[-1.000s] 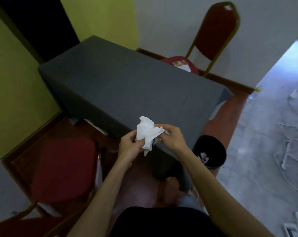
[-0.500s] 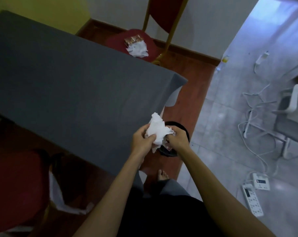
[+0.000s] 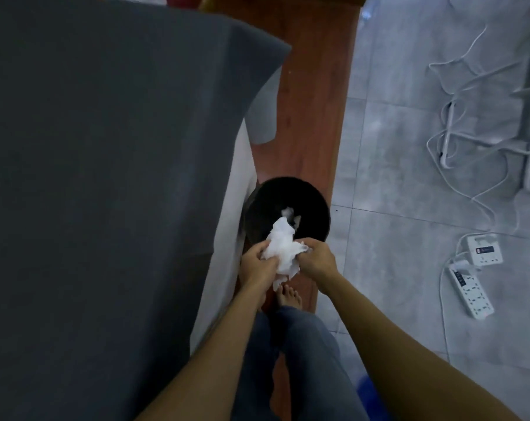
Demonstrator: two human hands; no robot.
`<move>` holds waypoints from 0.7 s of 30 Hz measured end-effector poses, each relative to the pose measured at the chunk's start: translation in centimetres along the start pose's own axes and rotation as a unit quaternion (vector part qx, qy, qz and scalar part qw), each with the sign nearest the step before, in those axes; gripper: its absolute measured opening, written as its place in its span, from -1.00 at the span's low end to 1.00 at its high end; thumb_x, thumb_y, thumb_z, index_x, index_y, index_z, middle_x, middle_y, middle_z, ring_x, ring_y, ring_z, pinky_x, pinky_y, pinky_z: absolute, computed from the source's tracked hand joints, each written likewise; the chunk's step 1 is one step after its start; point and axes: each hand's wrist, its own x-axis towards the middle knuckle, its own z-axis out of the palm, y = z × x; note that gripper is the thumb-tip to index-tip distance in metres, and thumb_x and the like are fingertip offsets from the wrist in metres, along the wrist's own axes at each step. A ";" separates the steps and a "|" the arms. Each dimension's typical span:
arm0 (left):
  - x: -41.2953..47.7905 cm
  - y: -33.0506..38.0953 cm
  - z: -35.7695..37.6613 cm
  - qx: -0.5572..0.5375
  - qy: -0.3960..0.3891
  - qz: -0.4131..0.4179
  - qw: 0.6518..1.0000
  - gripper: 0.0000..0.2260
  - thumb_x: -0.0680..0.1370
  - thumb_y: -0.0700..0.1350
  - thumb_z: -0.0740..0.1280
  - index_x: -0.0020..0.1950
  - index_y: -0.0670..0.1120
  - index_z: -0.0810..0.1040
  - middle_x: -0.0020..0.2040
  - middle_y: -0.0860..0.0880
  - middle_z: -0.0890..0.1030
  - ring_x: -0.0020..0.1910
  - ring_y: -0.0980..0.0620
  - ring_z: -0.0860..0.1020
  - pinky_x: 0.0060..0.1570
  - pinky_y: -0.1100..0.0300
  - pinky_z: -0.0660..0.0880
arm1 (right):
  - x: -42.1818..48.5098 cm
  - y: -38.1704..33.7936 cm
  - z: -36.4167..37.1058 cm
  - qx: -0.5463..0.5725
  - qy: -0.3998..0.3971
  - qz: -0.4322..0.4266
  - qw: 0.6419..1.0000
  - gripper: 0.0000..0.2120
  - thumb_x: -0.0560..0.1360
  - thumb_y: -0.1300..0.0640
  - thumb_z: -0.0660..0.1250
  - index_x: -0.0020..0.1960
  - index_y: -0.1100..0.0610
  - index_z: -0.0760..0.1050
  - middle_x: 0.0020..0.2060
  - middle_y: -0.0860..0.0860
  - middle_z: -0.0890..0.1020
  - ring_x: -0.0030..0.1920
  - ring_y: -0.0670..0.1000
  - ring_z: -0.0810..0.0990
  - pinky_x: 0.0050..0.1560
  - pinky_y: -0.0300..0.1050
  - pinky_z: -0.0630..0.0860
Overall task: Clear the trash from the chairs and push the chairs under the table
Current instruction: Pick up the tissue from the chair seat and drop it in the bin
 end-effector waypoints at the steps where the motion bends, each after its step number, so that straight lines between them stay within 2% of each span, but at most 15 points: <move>1: 2.0 -0.9 1.0 0.002 -0.001 -0.011 1.000 -0.70 0.52 -0.21 0.35 0.19 0.05 0.64 -0.01 0.04 0.68 -0.08 0.06 0.62 -0.04 0.13 0.62 | 1.9 1.2 0.7 0.010 0.005 0.015 1.000 -0.80 0.54 0.15 0.32 0.12 0.02 0.65 -0.03 0.06 0.71 -0.05 0.06 0.65 0.07 0.04 0.64; 3: 5.7 -2.5 2.6 0.005 -0.008 -0.022 1.000 -0.63 0.52 -0.21 0.35 0.29 0.06 0.61 0.13 -0.01 0.69 -0.01 0.00 0.64 0.03 0.04 0.65 | 5.6 3.2 2.2 0.033 0.016 0.031 0.999 -0.80 0.54 0.15 0.31 0.10 -0.01 0.63 0.00 0.07 0.70 -0.03 0.05 0.64 0.09 0.04 0.63; 6: 10.8 -3.4 4.0 -0.050 -0.005 -0.036 0.998 -0.60 0.56 -0.15 0.37 0.39 0.05 0.53 0.23 -0.04 0.63 0.03 -0.07 0.65 -0.16 0.06 0.68 | 10.5 4.7 3.5 0.050 0.028 0.047 0.997 -0.76 0.50 0.05 0.37 0.16 -0.05 0.62 0.05 0.05 0.69 0.05 0.11 0.64 0.14 0.12 0.61; 9: 14.4 -2.9 4.5 -0.058 -0.012 -0.034 0.998 -0.58 0.58 -0.03 0.37 0.45 0.09 0.48 0.29 -0.05 0.56 0.15 -0.13 0.60 -0.31 0.08 0.65 | 14.0 5.0 3.8 0.048 0.020 0.046 0.998 -0.52 0.47 -0.05 0.47 0.35 0.01 0.53 0.13 0.05 0.65 0.14 0.13 0.62 0.20 0.10 0.57; 11: 15.6 -2.6 4.3 0.018 -0.009 -0.015 1.000 -0.61 0.57 -0.02 0.38 0.41 0.11 0.52 0.28 -0.01 0.57 0.15 -0.08 0.59 -0.20 0.02 0.67 | 15.3 5.4 4.0 0.033 0.014 0.047 0.998 -0.39 0.48 -0.02 0.46 0.49 0.03 0.40 0.30 0.10 0.60 0.22 0.16 0.60 0.26 0.07 0.54; 13: 15.9 -2.5 3.9 0.061 -0.006 0.004 0.998 -0.63 0.57 -0.06 0.37 0.39 0.09 0.55 0.25 -0.02 0.59 0.11 -0.04 0.59 -0.03 0.00 0.65 | 15.2 5.4 4.1 0.009 0.004 0.043 0.999 -0.34 0.51 0.03 0.43 0.55 0.00 0.29 0.39 0.13 0.52 0.26 0.18 0.58 0.28 0.01 0.52; 15: 14.6 -2.2 3.3 0.077 -0.004 0.028 0.997 -0.64 0.58 -0.12 0.35 0.37 0.05 0.57 0.22 -0.04 0.61 0.04 0.01 0.58 0.09 0.03 0.61 | 13.4 5.0 3.9 -0.005 0.006 0.025 1.000 -0.37 0.51 0.11 0.38 0.55 -0.02 0.30 0.43 0.11 0.48 0.28 0.18 0.55 0.26 -0.03 0.52; 18: 10.5 -0.9 2.3 0.099 0.002 0.049 0.994 -0.68 0.57 -0.15 0.35 0.32 0.05 0.61 0.09 -0.03 0.65 -0.13 0.08 0.56 0.16 -0.03 0.59 | 9.4 3.6 3.1 0.005 0.017 -0.004 1.000 -0.43 0.51 0.18 0.36 0.50 -0.03 0.39 0.35 0.09 0.56 0.18 0.14 0.60 0.21 0.04 0.58; 19: 8.7 -0.3 1.9 0.105 0.001 0.057 0.993 -0.69 0.57 -0.15 0.35 0.30 0.05 0.62 0.05 -0.02 0.65 -0.14 0.08 0.55 0.17 -0.04 0.59 | 7.9 3.0 2.7 0.006 0.016 -0.010 1.000 -0.45 0.51 0.20 0.36 0.47 -0.03 0.42 0.32 0.09 0.58 0.14 0.11 0.62 0.19 0.04 0.59; 21: 5.0 1.1 1.1 0.115 -0.002 0.079 0.990 -0.68 0.56 -0.16 0.34 0.29 0.07 0.63 0.12 -0.05 0.65 0.01 0.01 0.58 0.20 -0.05 0.58 | 4.5 1.4 1.6 0.010 0.016 -0.017 1.000 -0.49 0.50 0.21 0.36 0.43 -0.03 0.48 0.30 0.08 0.60 0.12 0.08 0.62 0.18 0.02 0.60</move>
